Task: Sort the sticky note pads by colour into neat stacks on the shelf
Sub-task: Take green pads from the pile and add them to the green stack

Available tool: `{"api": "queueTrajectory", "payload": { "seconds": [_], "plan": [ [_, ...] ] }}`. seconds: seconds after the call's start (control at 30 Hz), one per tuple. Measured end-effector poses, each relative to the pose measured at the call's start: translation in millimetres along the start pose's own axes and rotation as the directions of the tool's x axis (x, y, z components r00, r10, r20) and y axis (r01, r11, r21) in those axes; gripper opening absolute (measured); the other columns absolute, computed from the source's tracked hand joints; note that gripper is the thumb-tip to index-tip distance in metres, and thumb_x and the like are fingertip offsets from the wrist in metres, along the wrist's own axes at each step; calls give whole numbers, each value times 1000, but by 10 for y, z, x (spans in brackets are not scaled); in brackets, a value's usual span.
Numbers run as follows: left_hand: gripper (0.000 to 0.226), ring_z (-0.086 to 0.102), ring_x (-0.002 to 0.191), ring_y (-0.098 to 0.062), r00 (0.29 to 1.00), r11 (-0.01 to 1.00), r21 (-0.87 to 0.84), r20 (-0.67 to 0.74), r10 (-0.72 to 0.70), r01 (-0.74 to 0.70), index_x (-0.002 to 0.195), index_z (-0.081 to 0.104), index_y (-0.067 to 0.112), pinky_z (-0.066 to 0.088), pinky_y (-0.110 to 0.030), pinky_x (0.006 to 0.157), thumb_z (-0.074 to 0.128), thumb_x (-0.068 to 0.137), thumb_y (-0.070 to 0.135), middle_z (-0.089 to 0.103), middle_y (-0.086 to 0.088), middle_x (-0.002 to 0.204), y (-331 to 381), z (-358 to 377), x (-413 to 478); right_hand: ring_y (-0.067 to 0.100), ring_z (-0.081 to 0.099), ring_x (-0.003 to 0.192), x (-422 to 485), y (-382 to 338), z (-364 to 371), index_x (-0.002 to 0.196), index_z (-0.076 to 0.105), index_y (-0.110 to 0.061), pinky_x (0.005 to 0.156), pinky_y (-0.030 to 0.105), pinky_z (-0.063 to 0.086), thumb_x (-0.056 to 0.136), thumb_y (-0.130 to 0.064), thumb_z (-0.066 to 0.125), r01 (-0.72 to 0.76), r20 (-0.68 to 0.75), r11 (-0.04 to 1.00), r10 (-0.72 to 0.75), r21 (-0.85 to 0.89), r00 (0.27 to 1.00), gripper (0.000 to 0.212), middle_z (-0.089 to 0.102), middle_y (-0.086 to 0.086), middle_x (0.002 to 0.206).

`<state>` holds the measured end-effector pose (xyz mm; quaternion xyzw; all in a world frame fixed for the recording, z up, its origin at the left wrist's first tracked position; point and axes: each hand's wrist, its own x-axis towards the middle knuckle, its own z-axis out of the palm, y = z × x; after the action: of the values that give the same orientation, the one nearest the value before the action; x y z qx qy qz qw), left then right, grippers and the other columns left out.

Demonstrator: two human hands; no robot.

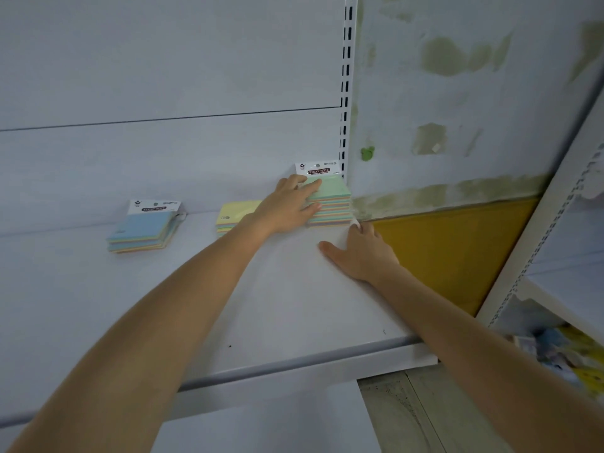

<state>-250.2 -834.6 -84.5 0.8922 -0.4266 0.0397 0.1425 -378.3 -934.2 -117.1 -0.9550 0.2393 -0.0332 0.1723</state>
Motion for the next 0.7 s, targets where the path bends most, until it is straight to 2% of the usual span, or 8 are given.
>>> {"api": "queueTrajectory", "payload": {
  "seconds": [0.1,0.23,0.33,0.4,0.57,0.63,0.7],
  "plan": [
    [53,25,137,-24,996,995,95,-81,28,-20,145,26,23,30,-36,109,38,96,38,28,-3,151,-141,-61,-116,30,22,138,-18,-25,5,140,25,-9,111,39,26,88,-55,39,57,-82,997,-60,-43,995,71,24,12,148],
    [52,30,136,-25,989,964,266,-144,34,5,144,29,19,32,-37,106,34,96,41,32,-4,150,-441,-255,-368,23,21,140,-62,-166,-18,139,32,-15,113,35,21,90,-46,44,243,-196,956,-274,-167,942,60,27,4,150],
    [74,38,132,-28,984,941,333,-180,5,56,143,34,16,35,-40,103,12,84,57,39,-7,147,-740,-467,-667,22,28,137,-131,-513,1,138,36,-16,111,34,25,92,-43,43,417,-140,876,-457,-240,878,54,33,3,149],
    [86,42,128,-31,979,935,342,-203,-24,94,141,37,14,38,-42,100,3,75,58,44,-9,144,-1000,-606,-912,23,31,136,-205,-866,60,138,37,-15,110,36,27,92,-42,44,526,-94,817,-558,-238,824,54,36,4,148],
    [81,47,124,-32,952,912,326,-254,-170,250,138,41,12,42,-42,98,8,79,56,51,-10,138,-1732,-988,-1777,22,32,136,-474,-1942,373,140,34,-17,111,34,26,94,-41,40,692,-16,680,-716,-244,698,53,36,3,148],
    [62,41,129,-30,934,881,339,-256,-250,329,141,35,14,39,-42,102,21,93,49,46,-8,142,-2062,-1112,-2196,23,34,135,-624,-2395,552,139,36,-16,110,34,28,94,-40,41,729,-13,648,-749,-223,662,52,39,4,146],
    [52,38,132,-29,913,855,341,-266,-310,390,143,30,14,36,-42,103,29,98,39,43,-7,145,-2403,-1226,-2615,23,34,134,-776,-2839,756,139,36,-16,110,35,29,94,-41,41,758,-5,624,-773,-188,635,52,39,3,146]
  ]
}}
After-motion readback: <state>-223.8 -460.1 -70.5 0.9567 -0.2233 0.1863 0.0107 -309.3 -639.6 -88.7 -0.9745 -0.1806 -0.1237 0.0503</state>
